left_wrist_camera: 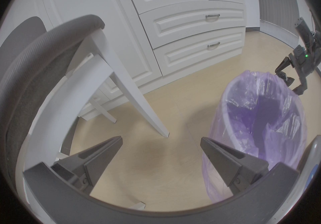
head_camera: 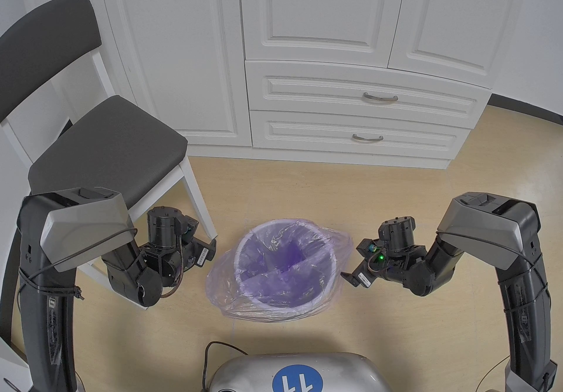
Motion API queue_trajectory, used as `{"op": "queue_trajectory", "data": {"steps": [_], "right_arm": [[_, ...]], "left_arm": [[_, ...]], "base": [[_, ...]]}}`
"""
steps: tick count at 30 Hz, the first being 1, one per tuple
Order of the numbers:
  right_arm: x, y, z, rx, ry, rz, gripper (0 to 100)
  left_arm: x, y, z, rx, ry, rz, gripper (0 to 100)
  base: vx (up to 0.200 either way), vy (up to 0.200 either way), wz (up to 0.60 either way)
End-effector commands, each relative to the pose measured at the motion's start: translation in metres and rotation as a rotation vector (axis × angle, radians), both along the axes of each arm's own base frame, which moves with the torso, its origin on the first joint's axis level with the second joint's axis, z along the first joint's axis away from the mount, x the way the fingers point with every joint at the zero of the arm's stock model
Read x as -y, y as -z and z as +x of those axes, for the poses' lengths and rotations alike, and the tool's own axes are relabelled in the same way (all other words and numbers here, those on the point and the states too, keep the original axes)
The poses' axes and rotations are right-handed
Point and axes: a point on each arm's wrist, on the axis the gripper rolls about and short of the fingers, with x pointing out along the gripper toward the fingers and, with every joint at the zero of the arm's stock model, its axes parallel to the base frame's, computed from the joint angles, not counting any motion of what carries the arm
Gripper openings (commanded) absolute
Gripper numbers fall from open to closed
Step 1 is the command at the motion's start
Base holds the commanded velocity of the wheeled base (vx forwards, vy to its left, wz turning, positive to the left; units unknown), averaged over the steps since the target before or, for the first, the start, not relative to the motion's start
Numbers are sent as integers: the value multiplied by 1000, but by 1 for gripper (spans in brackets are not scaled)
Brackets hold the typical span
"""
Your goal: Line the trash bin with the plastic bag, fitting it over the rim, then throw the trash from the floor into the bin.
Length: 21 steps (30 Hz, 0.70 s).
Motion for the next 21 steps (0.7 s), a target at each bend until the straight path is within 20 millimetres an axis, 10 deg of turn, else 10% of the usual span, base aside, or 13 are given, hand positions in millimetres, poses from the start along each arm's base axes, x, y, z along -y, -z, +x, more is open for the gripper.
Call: {"op": "queue_trajectory", "data": {"steps": [1, 21], "right_arm": [[-14, 2, 20, 45, 107, 76, 100], [-57, -2, 80, 210, 313, 432, 100]], "left_arm": [[2, -19, -6, 36, 8, -11, 100], [8, -15, -6, 29, 23, -11, 100]], "base": [[0, 0, 0], [0, 0, 0]]}}
